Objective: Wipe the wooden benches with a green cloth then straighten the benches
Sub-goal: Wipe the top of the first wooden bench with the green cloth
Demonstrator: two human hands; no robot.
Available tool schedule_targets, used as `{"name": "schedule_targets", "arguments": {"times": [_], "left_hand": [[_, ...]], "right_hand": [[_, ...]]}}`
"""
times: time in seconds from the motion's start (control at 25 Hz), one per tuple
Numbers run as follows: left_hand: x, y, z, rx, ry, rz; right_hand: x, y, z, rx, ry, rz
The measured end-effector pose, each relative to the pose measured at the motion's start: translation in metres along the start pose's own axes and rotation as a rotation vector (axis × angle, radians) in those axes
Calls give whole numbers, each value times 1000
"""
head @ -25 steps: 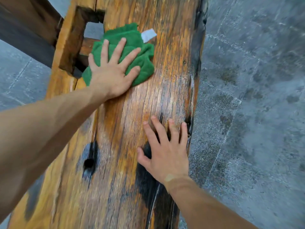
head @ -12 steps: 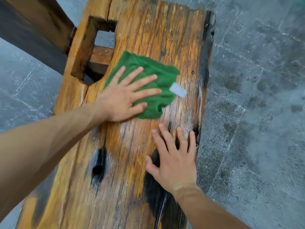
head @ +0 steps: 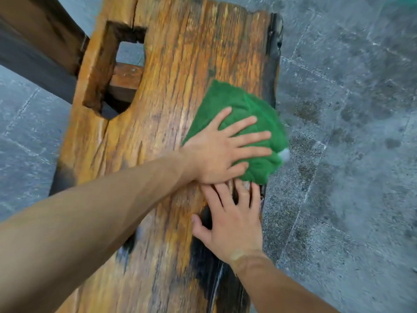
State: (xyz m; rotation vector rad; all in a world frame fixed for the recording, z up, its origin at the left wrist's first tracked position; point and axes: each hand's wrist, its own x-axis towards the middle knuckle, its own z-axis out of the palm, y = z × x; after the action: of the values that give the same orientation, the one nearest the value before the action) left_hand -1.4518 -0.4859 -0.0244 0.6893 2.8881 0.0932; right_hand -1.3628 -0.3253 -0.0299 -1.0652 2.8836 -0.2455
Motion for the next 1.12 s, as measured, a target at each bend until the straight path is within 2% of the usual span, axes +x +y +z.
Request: {"name": "schedule_targets", "arguments": {"times": [0.04,0.08,0.12,0.24,0.32,0.36,0.4,0.44,0.56,0.64,0.68,0.72,0.84,0.88,0.92,0.96,1.0,1.12], "left_hand": [[-23,-11,4,-24,33,17],[-45,-27,9,-43,45,-61],[-63,-44,14,-68,62,-210],[-85,-51,19,-157,153,-836],[-78,-28,19,-186,175,-1102],[-77,-15,19,-188,158,-1128],[-79,-3,20,-182,139,-1081],[-83,5,21,-163,132,-977],[-119,3,25,-70,94,-507],[-155,-7,31,-48,66,-343],[-172,-11,32,-43,68,-384],[-182,-12,35,-44,81,-511],[-151,-11,31,-176,116,-1142],[-128,-15,24,-242,110,-1321],[-106,-21,18,-290,109,-1422],[-86,-30,14,-298,102,-1429],[-71,-40,10,-276,95,-1362],[-32,-72,3,-179,73,-997]], "right_hand": [[0,1,0,-4,6,-3],[0,0,0,-4,3,-11],[1,0,0,-8,-2,-15],[1,-1,0,-17,-20,-5],[0,-1,-1,-1,-36,-2],[0,-1,-1,-3,-40,-6],[0,-2,-1,-8,-43,-8],[1,-2,-1,-10,-40,-7],[1,-1,-1,-18,-42,-19],[-1,1,-1,-20,-62,-22],[0,1,-1,-17,-76,-25],[1,1,-2,-25,-91,-31],[6,0,-4,-24,-137,-24],[4,0,-5,-17,-149,-28],[1,0,-6,-2,-150,-42],[2,2,-8,21,-136,-57],[9,5,-11,64,-113,-66],[77,26,-15,147,-33,-25]]}}
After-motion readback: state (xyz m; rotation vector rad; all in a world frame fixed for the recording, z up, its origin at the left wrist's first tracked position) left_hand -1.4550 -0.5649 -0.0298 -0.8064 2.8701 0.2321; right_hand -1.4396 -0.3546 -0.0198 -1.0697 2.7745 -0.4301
